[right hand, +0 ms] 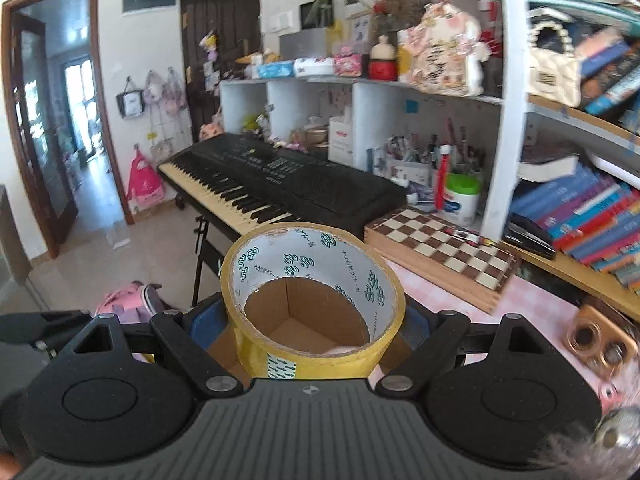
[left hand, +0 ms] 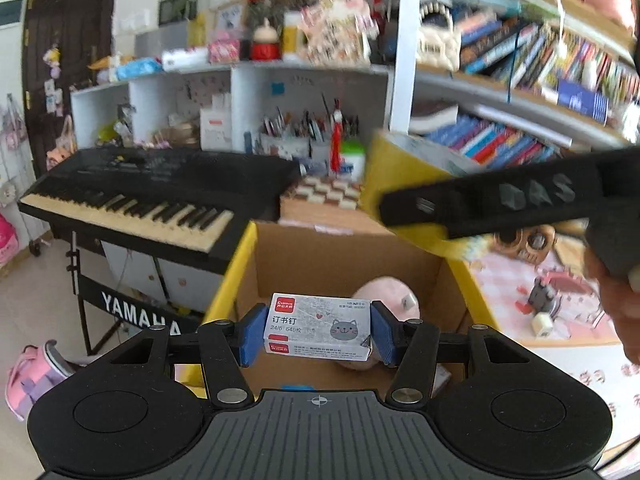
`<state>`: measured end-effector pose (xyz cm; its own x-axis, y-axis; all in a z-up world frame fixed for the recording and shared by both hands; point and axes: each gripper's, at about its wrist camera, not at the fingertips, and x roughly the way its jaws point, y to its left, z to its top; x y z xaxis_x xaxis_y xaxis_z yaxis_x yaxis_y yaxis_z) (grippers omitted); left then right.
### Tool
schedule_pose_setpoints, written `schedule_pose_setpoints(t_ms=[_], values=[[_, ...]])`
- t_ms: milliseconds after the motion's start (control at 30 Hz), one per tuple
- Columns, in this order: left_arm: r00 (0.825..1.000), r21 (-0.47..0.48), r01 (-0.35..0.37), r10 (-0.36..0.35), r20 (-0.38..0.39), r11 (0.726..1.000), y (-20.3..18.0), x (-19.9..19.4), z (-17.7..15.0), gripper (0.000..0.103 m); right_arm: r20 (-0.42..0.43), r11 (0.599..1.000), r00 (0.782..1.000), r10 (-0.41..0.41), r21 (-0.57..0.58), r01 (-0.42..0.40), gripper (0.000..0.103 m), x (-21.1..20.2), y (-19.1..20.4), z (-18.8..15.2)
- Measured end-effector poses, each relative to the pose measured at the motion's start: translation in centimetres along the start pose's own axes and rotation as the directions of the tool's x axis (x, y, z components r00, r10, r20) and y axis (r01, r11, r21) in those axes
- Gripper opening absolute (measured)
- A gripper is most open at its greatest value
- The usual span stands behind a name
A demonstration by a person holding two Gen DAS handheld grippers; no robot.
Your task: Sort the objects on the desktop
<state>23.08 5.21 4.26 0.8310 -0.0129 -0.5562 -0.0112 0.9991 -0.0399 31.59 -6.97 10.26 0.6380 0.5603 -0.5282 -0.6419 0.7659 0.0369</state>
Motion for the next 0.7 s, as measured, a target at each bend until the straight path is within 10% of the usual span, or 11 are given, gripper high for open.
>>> schedule_pose_setpoints(t_ms=[700], values=[[0.952,-0.019,0.007,-0.012,-0.306,1.0,-1.4,7.8,-1.3,0.054,-0.439,0.945,0.884,0.16,-0.192,-0.266,0.087,16.2,1.2,0.3]])
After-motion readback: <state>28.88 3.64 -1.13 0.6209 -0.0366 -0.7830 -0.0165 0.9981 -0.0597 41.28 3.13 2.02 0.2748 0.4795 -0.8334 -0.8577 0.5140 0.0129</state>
